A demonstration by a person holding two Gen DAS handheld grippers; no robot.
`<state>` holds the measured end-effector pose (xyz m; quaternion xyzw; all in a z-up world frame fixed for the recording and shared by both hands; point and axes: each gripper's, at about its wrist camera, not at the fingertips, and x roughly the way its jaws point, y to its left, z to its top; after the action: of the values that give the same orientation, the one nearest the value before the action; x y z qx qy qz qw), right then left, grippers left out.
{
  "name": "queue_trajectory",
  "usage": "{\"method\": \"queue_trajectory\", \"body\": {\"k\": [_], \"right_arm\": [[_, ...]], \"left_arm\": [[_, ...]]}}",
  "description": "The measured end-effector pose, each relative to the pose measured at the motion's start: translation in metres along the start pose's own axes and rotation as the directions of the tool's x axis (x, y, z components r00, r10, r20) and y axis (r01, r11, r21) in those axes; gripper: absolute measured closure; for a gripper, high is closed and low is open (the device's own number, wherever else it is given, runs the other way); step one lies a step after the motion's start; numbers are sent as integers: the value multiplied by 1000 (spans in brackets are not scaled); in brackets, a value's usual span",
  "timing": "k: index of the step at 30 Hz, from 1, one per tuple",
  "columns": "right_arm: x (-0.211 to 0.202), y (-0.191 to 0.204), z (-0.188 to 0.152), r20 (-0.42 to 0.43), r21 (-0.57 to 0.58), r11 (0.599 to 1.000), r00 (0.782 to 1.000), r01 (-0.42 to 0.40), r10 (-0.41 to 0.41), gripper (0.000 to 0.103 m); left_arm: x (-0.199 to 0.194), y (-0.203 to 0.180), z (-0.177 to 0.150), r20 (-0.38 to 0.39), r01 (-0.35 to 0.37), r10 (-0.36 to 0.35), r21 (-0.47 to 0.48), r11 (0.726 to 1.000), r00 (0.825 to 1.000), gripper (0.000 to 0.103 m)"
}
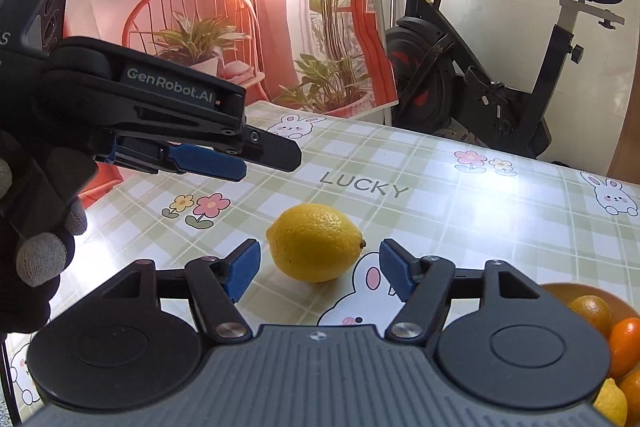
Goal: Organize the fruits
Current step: 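Close the right gripper on the other lemon while the left gripper clamps it, then carry the second lemon with both grippers onto the cream plate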
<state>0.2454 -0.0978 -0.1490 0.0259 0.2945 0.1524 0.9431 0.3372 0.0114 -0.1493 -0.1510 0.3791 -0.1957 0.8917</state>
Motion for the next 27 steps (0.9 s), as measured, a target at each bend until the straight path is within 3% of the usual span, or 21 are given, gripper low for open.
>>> {"method": "queue_trajectory", "body": {"k": [2,6,14,18,27], "right_arm": [[9,-1,1,-25,12,1000,1000,12,-11,33],[24,3,2,-60,7,1000,998,24,-24,28],[48,-1,8,-107,72,997,994,27,-19,28],[53,-2,11,-116,91,996,993,14,-3,29],[50,-1,6,-125,108,994,992,18,-5,34]], "left_arm": [[5,4,-2,-13,11,-11,-15,1000,1000,39],[15,8,-7,-46,22,-23,-31,999,999,38],[30,7,-12,-84,47,-49,-29,998,995,39],[33,11,-13,-90,58,-63,-54,997,994,46],[25,4,-21,-79,55,-55,-7,998,995,47]]}}
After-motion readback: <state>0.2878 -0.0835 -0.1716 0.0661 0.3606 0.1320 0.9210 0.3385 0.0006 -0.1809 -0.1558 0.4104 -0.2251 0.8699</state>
